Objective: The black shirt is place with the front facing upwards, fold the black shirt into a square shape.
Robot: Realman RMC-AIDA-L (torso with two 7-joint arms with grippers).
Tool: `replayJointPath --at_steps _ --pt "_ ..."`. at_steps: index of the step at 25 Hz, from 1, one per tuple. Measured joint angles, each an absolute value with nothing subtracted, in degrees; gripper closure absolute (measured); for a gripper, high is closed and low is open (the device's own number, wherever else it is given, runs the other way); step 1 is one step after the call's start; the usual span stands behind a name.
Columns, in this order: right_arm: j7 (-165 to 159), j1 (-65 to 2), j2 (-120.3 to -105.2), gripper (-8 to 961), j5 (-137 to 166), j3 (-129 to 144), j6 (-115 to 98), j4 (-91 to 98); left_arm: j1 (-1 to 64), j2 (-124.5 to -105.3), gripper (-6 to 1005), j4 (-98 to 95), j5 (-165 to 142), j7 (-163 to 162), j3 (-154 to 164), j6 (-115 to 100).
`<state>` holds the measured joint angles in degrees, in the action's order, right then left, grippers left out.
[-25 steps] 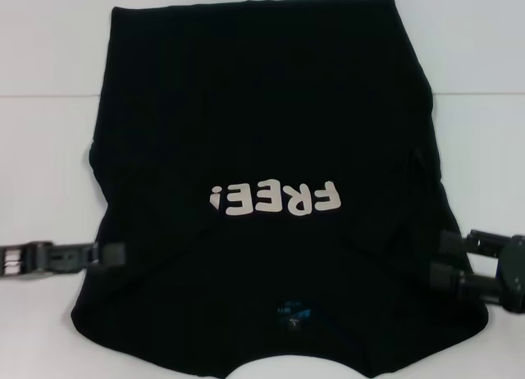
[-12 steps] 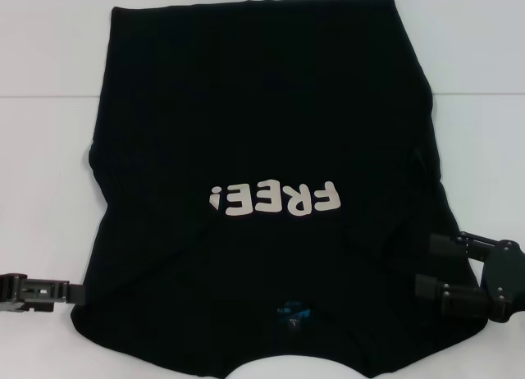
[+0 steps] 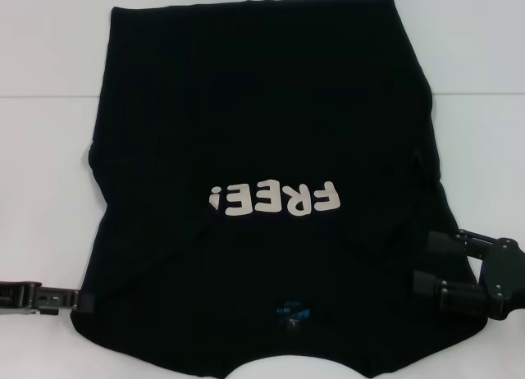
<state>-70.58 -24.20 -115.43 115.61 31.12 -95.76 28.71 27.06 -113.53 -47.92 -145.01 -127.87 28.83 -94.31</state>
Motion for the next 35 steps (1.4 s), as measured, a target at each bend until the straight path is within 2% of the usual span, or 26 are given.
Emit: replayJointPath --at_steps 12,25,35 --pt "-70.6 -24.6 -115.57 92 115.5 31.0 -95.5 28.6 27.3 -114.21 126 -47.3 -145.2 -127.0 29.8 -92.2" --pt "-70.9 -24.9 -115.57 92 115.5 31.0 -95.5 28.6 27.7 -113.77 126 -45.8 -145.5 -126.9 30.8 -91.1" --pt "-71.1 -25.0 -115.57 93 115.5 31.0 -95.5 28.7 28.3 -114.17 128 -45.9 -145.5 -126.8 32.4 -91.1"
